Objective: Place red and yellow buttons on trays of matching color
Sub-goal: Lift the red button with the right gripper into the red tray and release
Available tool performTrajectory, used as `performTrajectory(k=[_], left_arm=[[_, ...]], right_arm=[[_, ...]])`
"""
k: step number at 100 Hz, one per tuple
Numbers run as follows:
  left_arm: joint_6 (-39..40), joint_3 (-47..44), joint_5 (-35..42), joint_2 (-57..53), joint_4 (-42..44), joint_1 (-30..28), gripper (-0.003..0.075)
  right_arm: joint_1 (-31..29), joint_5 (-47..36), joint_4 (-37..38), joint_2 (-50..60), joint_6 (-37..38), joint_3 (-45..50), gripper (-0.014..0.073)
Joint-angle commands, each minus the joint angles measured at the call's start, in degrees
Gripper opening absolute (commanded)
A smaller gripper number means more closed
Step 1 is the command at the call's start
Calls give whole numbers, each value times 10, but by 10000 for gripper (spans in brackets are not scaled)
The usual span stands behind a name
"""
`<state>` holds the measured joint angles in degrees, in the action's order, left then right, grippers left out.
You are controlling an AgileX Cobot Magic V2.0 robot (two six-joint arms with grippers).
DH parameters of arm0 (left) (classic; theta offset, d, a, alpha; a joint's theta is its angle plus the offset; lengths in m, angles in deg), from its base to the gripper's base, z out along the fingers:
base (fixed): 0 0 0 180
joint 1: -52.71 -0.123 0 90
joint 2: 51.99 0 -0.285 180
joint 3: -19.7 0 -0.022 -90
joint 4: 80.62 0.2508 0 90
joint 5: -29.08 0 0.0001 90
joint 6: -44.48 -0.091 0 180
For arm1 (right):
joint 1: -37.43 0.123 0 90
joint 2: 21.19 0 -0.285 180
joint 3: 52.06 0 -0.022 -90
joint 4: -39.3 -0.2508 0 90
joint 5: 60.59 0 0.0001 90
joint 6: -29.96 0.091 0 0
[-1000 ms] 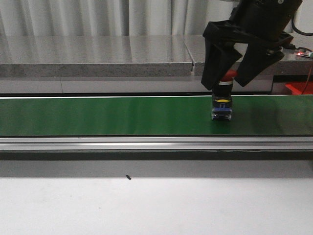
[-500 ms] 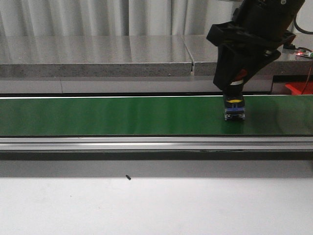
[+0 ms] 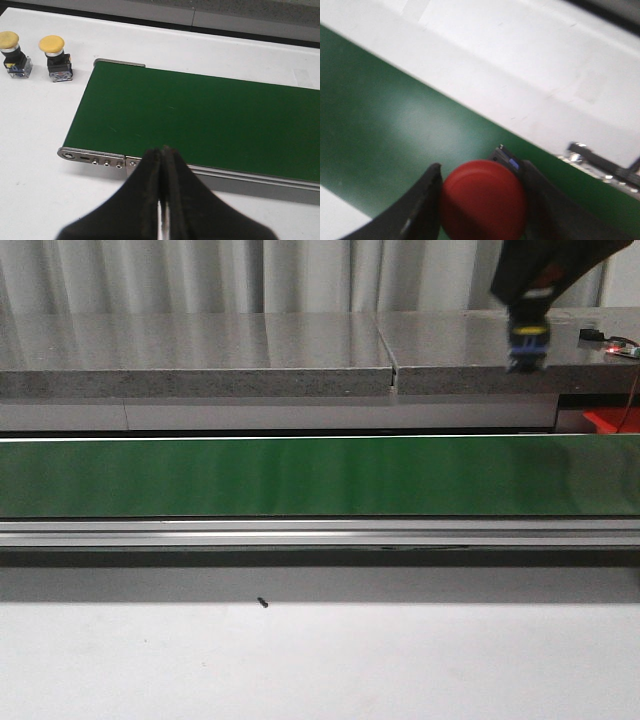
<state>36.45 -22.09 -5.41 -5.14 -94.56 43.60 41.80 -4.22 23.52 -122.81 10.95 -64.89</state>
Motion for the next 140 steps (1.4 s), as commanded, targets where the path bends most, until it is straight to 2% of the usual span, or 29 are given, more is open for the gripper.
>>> performTrajectory(k=[1,31,45,65,103,140], left_arm=[[0,17,38,-2,-11,2,-20],[0,17,38,-2,-11,2,-20],[0,17,38,-2,-11,2,-20],[0,17,38,-2,-11,2,-20],[0,17,38,-2,-11,2,-20],[0,17,38,-2,-11,2,-20]], right_arm=[[-57,-7,-11,31,8,-45,176],[-281,-48,-80,6,10,-59,176],[-333,-50,-107,-39,-3,-75,176],[-341,-50,-108,-117,-14,-131,176],[-340,-39,-127,-258,-14,-302,176],[-322,-49,-134,-339,-21,-337,176]])
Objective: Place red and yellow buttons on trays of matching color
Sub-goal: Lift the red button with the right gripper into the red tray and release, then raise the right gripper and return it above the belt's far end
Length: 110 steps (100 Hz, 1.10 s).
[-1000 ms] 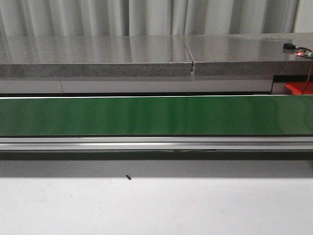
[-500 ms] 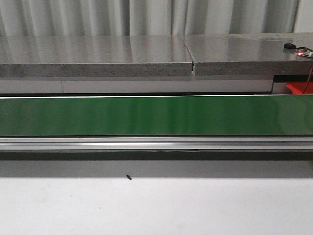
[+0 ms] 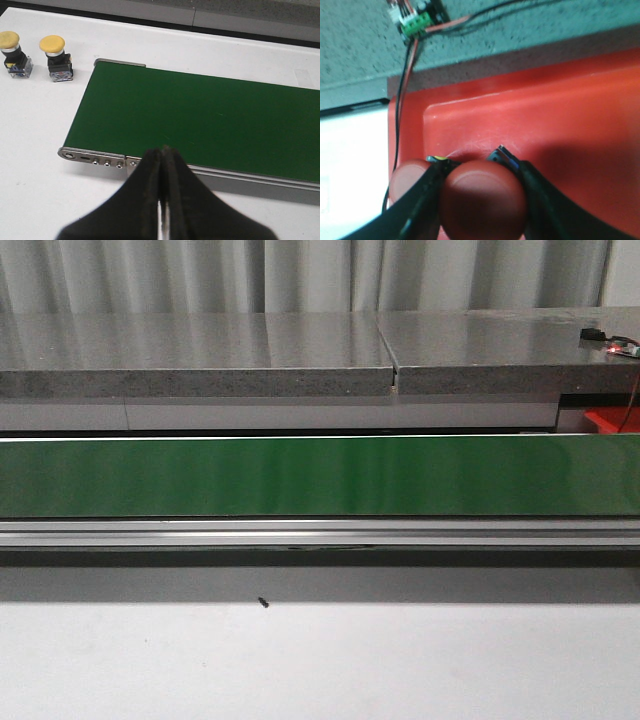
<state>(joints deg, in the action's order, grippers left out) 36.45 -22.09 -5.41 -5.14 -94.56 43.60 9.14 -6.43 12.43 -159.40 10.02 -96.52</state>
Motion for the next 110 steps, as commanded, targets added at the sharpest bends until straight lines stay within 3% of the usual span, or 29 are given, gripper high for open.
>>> performTrajectory(k=[1,93,103,110], left_arm=[[0,17,38,-2,-11,2,-20],[0,17,38,-2,-11,2,-20],[0,17,38,-2,-11,2,-20],[0,17,38,-2,-11,2,-20]], right_arm=[[6,-27,-23,26,-12,-21,176],[15,-30,11,-26,-20,-21,179],[15,-30,11,-26,-20,-21,248],[15,-29,11,-25,-20,-21,351]])
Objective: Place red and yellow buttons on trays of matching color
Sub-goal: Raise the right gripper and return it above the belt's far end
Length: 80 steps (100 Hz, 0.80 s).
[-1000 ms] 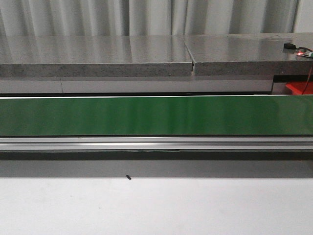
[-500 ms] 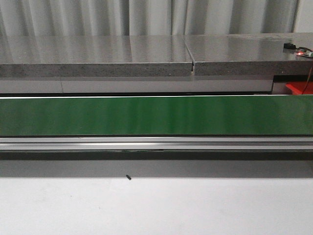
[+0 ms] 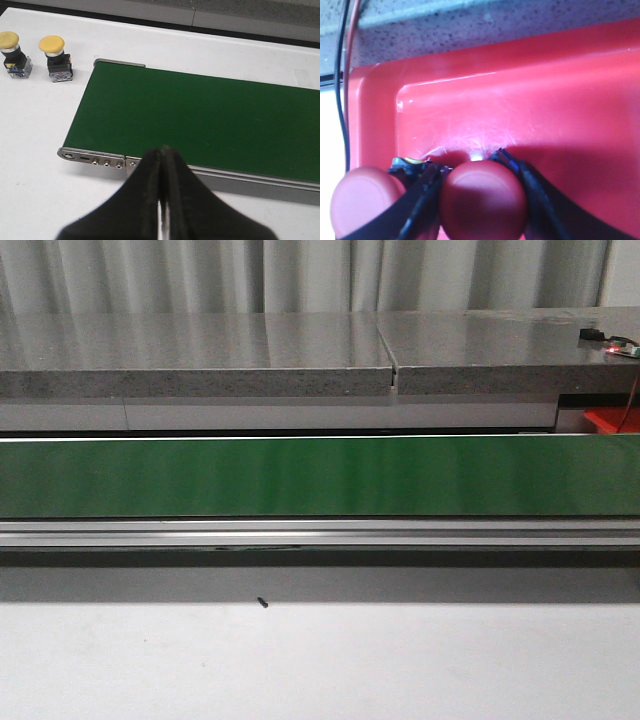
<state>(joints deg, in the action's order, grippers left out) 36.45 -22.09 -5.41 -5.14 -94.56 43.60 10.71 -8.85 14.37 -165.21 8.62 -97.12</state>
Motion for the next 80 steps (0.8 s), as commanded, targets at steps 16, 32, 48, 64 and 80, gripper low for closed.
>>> performTrajectory(k=[16,32,48,64,80], left_arm=[[0,17,38,-2,-11,2,-20],[0,17,38,-2,-11,2,-20],[0,17,38,-2,-11,2,-20],[0,17,38,-2,-11,2,-20],[0,17,38,-2,-11,2,-20]], right_arm=[[-2,-2,-8,35,-6,-15,520],[-3,-6,-8,44,-6,-15,519],[-7,-9,-8,55,-6,-16,519],[-9,-10,-8,69,-6,-16,519],[-9,-11,-9,87,-6,-16,519]])
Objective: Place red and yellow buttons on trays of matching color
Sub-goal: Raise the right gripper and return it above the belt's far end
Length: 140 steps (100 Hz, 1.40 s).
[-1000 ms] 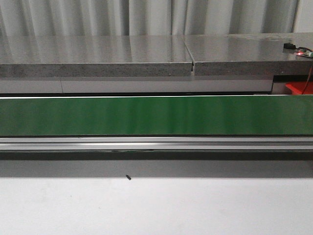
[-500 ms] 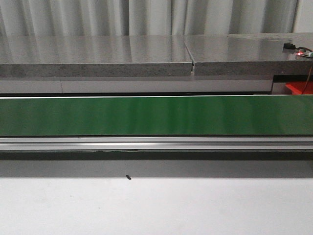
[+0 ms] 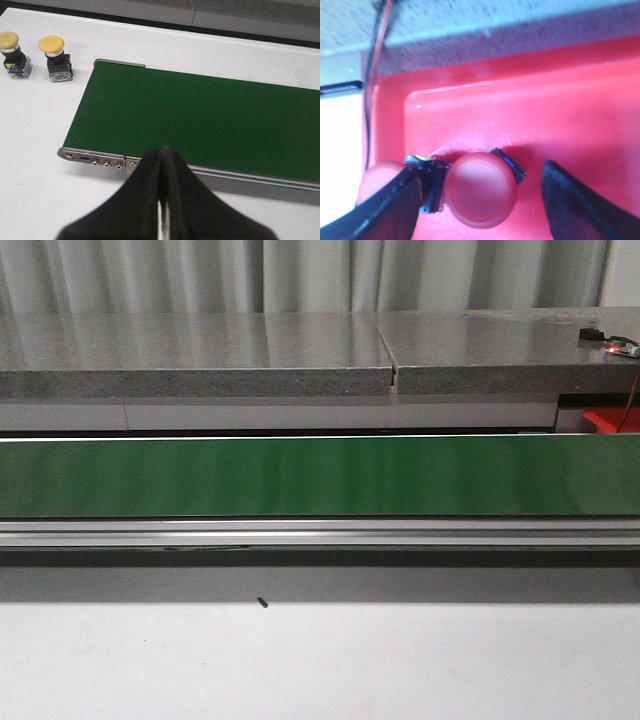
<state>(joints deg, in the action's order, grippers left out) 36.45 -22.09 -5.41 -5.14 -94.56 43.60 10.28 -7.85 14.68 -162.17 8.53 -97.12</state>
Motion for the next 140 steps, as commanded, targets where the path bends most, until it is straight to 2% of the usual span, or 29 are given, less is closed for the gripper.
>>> performTrajectory(k=[1,41,62,83,104,130,140], left_arm=[[0,17,38,-2,-11,2,-20],[0,17,38,-2,-11,2,-20],[0,17,38,-2,-11,2,-20],[0,17,38,-2,-11,2,-20],[0,17,38,-2,-11,2,-20],[0,17,38,-2,-11,2,-20],[0,17,38,-2,-11,2,-20]], right_arm=[[-5,-21,-13,58,-5,-16,519],[13,-4,-25,158,-13,-16,518],[56,19,-23,229,-16,-16,518],[115,39,17,306,-11,4,518],[170,26,68,416,7,134,518],[221,-90,72,599,29,404,517],[232,-108,68,664,37,497,517]])
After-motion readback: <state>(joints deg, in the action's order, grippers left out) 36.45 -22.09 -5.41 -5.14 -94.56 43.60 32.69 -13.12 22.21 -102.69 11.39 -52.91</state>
